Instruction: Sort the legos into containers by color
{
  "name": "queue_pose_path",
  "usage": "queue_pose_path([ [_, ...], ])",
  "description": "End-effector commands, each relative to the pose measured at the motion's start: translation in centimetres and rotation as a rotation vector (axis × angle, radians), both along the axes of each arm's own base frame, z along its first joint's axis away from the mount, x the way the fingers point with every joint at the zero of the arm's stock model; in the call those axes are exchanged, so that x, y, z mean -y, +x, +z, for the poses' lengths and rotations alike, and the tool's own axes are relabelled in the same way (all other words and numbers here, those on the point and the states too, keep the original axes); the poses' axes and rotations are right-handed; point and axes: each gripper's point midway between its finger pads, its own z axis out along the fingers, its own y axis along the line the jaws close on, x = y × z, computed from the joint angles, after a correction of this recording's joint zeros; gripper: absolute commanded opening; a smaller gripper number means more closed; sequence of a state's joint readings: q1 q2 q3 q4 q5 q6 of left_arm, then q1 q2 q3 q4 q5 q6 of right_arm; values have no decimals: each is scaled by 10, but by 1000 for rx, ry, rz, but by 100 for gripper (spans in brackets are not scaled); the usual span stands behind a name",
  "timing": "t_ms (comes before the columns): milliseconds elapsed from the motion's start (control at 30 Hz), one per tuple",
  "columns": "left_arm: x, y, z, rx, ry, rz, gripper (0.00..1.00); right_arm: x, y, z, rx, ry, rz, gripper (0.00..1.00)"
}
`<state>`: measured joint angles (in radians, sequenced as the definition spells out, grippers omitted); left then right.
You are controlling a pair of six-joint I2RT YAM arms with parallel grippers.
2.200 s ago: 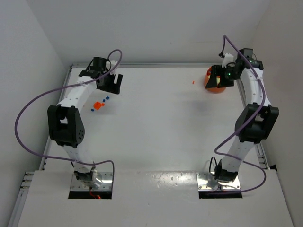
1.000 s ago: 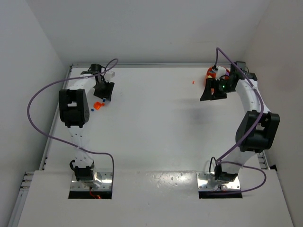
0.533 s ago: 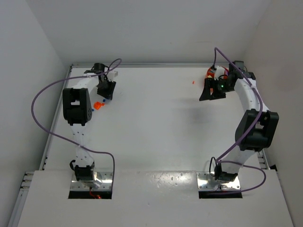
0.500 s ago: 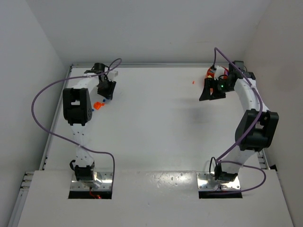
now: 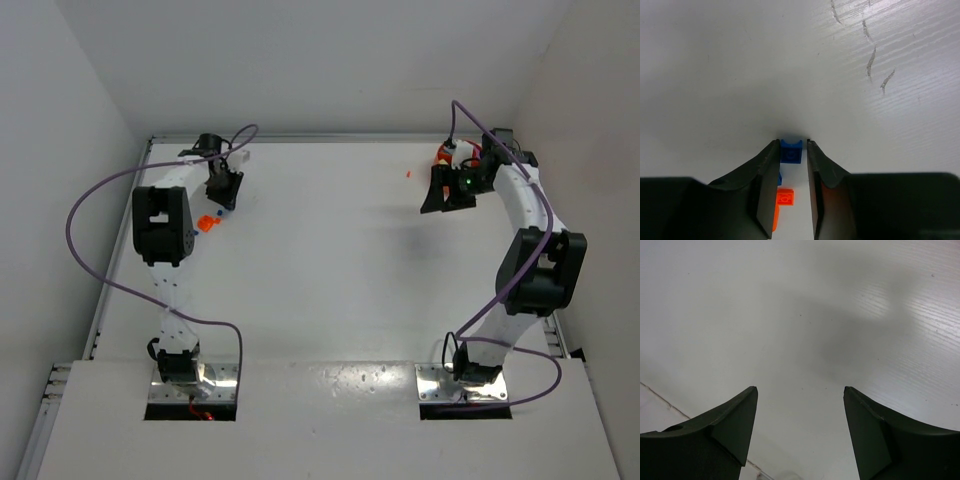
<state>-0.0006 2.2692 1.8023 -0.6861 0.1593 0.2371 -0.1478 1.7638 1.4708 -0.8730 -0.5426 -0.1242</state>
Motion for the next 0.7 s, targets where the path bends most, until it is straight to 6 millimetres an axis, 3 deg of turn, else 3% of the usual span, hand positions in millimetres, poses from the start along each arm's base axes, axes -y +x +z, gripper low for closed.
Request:
queue_pose_path([
  [0, 6, -23, -17, -82, -12, -22, 32, 0, 10, 14, 55, -8, 16, 70],
  [100, 6, -26, -20, -89, -9, -31, 24, -7, 12, 19, 62, 13, 26, 69],
  [167, 12, -30, -10, -77, -39, -54, 20, -14, 11, 22, 59, 56, 31, 69],
  [267, 40, -33, 15, -20, -161, -145, 16, -38, 0, 31, 30, 186, 53, 69],
  [333, 67, -33, 57, 102, -279, -211, 14, -54, -9, 38, -7, 307, 46, 69],
  [400, 92, -43, 83, 154, -347, -240, 4, -67, -12, 43, -38, 388, 38, 68],
  [433, 107, -47, 114, 214, -392, -273, 2, -78, -16, 44, -66, 452, 58, 68],
  [500, 139, -53, 144, 263, -462, -321, 0, -89, -14, 49, -86, 519, 58, 68],
  [533, 151, -59, 155, 241, -530, -274, 0, -91, -12, 53, -80, 538, 59, 68],
  [567, 165, -60, 181, 291, -606, -290, 0, -95, -10, 51, -83, 541, 66, 67],
  [633, 185, -72, 201, 219, -785, -193, 0, -102, -1, 60, -23, 494, 104, 67],
  [667, 192, -66, 215, 247, -855, -186, 0, -104, 3, 63, 8, 471, 119, 67],
])
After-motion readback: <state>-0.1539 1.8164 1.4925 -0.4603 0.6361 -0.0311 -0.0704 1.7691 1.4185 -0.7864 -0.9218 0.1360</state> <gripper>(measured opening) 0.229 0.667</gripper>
